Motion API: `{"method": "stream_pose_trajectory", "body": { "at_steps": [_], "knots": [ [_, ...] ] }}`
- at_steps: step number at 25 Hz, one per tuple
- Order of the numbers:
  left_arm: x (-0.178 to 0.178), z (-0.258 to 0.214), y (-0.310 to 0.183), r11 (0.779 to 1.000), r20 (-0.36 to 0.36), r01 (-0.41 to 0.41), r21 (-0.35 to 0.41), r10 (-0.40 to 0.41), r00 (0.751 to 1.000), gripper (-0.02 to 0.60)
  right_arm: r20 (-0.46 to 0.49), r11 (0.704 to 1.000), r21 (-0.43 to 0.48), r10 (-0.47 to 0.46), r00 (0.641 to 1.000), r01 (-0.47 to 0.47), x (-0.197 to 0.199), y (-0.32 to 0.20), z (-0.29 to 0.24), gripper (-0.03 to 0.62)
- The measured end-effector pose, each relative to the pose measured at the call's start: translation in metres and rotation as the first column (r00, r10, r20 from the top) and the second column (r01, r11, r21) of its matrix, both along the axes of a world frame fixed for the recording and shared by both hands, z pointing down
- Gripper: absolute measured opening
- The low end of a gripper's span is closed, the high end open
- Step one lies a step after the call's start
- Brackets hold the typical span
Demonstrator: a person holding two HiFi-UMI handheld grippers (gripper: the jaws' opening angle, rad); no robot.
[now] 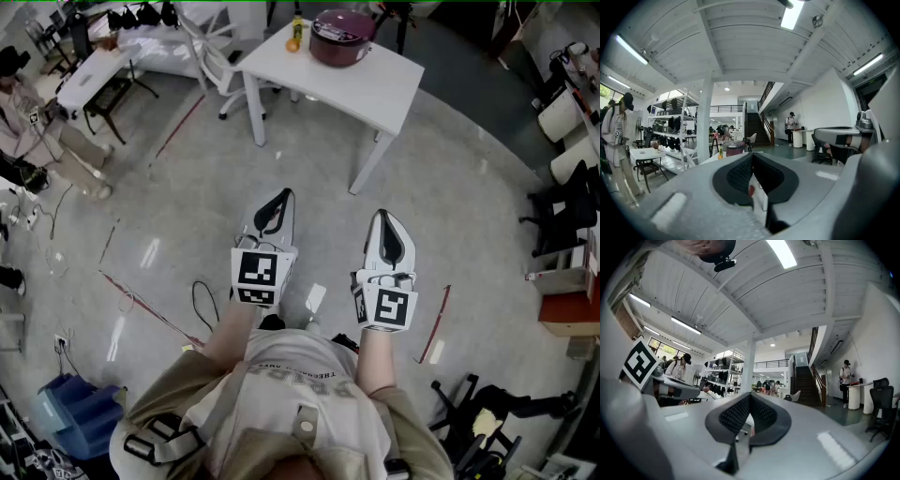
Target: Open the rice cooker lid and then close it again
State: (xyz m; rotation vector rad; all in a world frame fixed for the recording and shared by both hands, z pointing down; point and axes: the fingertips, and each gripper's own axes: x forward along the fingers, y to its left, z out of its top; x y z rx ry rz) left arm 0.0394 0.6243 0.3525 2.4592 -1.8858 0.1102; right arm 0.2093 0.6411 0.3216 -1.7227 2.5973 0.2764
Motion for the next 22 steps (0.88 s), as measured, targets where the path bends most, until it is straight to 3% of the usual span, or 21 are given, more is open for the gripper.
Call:
{"method": "stream_pose_trajectory", "body": {
  "at_steps": [22],
  "knots": [
    [-0.027,0.003,-0.044,0.995,0.026,-0.097,-0.017,0.098,0.995,0.009,-0.003,0.998,-0.02,0.053,0.999,-0.053,-0.037,-0.031,0.009,-0.002]
  ]
}}
